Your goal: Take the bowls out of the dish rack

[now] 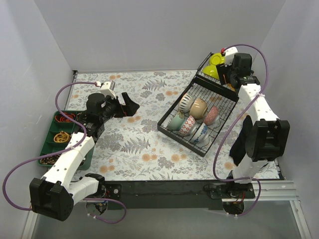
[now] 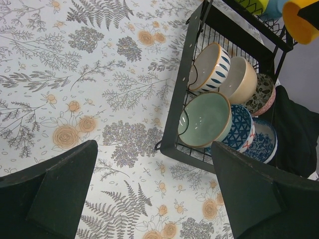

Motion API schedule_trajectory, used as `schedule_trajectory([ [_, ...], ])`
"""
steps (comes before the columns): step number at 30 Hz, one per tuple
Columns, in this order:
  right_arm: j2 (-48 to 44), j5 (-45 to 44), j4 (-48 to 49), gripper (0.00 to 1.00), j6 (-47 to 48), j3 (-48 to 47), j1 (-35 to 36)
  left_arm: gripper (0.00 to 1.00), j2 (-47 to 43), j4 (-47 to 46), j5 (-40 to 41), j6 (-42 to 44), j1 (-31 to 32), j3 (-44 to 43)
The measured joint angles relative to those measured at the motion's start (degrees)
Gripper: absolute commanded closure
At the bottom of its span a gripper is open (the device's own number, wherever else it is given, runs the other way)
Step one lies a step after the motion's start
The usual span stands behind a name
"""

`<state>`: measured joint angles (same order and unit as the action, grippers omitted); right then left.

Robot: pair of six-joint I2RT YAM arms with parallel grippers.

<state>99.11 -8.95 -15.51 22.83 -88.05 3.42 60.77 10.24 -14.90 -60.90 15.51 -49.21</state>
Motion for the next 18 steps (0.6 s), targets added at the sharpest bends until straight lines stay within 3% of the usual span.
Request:
schedule_trajectory([
  [7, -9.11, 6.47, 1.84, 0.66, -9.57, 6.95, 4.02, 0.02, 0.00, -0.15, -2.25, 0.00, 0.00, 0.00],
  [18, -27.43, 19.67, 14.91, 0.67, -31.74, 26.97, 6.95, 0.02, -0.13, -5.38, -7.85, -0.94, 0.00, 1.66],
])
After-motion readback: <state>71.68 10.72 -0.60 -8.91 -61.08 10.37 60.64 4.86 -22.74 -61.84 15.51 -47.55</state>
